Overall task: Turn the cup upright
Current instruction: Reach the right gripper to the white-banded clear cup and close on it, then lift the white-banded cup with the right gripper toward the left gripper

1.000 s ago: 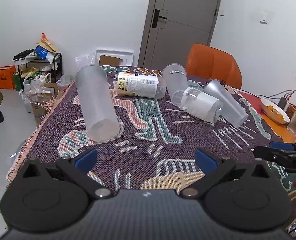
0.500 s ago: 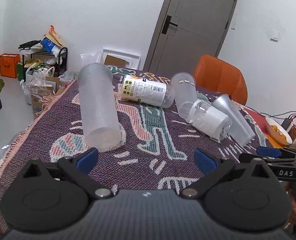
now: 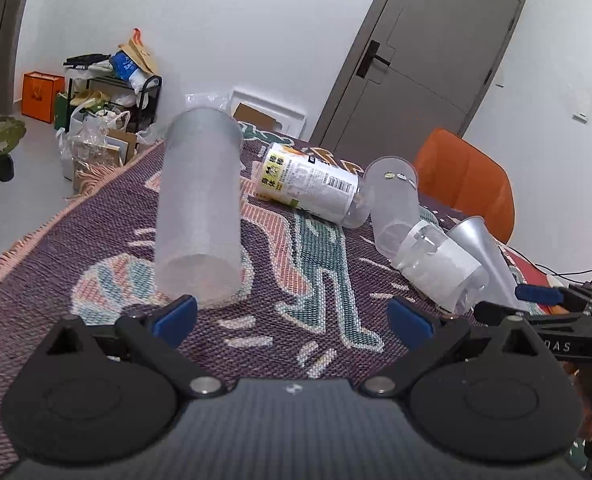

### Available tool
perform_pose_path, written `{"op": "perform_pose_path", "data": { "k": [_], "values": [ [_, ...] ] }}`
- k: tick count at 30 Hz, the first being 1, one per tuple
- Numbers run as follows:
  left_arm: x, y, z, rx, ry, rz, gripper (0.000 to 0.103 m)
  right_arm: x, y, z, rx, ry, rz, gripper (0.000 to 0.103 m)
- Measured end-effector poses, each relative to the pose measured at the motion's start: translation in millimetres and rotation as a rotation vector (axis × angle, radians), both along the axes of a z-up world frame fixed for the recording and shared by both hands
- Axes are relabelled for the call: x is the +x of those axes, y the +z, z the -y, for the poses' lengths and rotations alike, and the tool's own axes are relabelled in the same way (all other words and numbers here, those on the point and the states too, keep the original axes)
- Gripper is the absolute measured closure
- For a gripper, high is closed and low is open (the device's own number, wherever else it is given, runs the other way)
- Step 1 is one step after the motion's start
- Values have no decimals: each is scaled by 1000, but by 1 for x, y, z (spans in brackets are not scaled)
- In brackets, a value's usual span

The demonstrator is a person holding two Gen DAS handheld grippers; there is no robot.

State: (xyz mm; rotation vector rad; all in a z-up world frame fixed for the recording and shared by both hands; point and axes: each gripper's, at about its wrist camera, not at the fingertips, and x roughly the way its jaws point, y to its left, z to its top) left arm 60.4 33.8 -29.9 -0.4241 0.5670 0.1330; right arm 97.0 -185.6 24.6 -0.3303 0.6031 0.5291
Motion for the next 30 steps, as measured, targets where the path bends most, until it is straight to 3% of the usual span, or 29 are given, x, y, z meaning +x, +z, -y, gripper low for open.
{"op": "perform_pose_path", "data": {
  "k": [19,21,23,30],
  "values": [
    [35,-23,4,-77,43,-22,2,70,-20,-25,-126,98,-37,18],
    [35,-23,2,-80,44,-21,2,73,-23,-28,-134,104,-50,20],
    [35,-22,2,-83,44,-19,2,75,-27,-30,-145,106,-70,33],
    [26,-19,-2,-92,50,-16,2,57,-21,-25,-116,100,-69,35]
  ]
}}
